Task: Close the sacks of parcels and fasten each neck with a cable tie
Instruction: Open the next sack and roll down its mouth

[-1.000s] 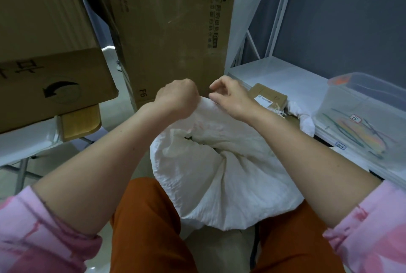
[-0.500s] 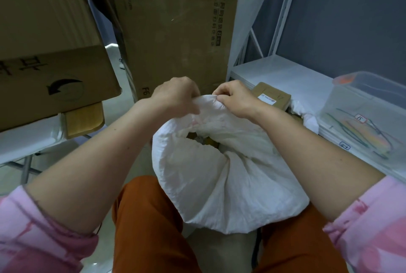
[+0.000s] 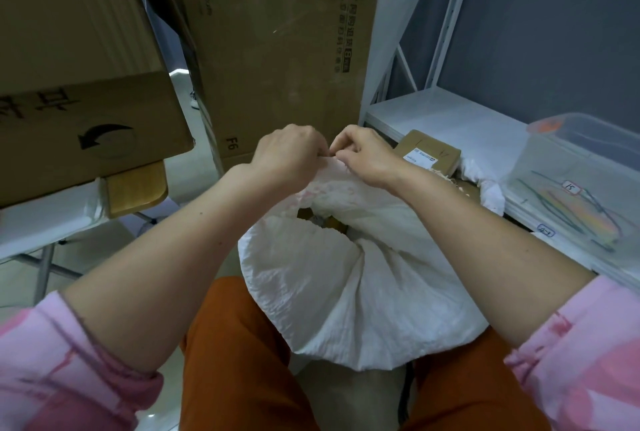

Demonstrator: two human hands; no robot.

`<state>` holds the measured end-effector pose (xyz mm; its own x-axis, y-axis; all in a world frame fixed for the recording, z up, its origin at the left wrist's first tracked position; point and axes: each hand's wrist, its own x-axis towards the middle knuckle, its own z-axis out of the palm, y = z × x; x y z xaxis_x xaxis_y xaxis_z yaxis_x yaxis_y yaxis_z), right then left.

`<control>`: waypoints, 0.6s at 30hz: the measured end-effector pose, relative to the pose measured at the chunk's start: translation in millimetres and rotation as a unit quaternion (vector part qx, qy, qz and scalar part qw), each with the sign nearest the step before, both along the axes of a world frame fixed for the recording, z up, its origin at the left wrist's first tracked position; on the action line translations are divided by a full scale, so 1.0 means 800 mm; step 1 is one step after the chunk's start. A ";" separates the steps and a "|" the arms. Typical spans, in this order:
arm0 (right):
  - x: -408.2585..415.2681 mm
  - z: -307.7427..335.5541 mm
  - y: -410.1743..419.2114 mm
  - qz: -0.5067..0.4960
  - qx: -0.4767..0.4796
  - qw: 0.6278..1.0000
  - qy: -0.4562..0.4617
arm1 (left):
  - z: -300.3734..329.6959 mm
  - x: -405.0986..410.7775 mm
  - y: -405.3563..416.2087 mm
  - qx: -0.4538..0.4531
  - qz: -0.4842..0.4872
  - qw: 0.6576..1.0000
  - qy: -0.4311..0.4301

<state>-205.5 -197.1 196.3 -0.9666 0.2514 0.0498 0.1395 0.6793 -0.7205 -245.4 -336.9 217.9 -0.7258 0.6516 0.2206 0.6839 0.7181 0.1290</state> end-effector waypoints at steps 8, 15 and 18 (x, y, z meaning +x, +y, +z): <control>0.016 -0.009 0.010 -0.002 0.184 0.982 0.034 | -0.003 -0.016 -0.014 -0.038 0.110 0.993 -0.010; 0.007 -0.003 -0.001 0.023 0.113 0.993 0.018 | 0.004 0.002 -0.002 0.004 0.013 0.999 -0.033; 0.006 -0.002 -0.007 0.023 0.060 0.998 0.023 | -0.003 -0.004 0.001 -0.024 0.012 0.999 -0.027</control>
